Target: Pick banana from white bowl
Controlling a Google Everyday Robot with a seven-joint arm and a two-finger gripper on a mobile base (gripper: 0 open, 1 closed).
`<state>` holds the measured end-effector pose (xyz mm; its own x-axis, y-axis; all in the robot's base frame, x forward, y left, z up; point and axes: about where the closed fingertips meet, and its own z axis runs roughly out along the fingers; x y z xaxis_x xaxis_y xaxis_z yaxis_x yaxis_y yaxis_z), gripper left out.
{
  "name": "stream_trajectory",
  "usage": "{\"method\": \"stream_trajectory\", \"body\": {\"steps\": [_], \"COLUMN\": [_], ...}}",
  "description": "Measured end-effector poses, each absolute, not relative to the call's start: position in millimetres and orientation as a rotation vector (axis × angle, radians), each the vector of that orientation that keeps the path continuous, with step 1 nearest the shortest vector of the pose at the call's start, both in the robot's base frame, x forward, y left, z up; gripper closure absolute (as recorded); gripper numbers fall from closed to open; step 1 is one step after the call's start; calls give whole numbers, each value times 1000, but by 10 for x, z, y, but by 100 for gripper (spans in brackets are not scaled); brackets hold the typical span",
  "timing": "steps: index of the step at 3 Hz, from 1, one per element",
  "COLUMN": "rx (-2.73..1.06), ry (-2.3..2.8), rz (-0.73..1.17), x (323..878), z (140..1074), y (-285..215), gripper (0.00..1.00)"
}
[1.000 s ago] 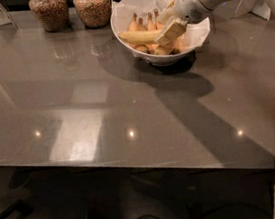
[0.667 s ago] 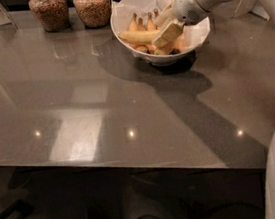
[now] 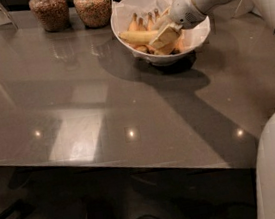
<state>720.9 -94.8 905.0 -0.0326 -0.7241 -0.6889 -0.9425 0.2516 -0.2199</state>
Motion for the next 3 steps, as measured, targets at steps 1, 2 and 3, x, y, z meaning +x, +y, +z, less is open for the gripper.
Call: {"method": "stream_trajectory", "body": {"steps": [1,2,3], "rx": [-1530,-1529,-1540], "ry": [1823,1818,1786], "rz": [402,387,342], "x": [7156,7140,7095], "z": [9069,9137,9345], "y": [-955,-985,-1062], "gripper": [85,100,100]}}
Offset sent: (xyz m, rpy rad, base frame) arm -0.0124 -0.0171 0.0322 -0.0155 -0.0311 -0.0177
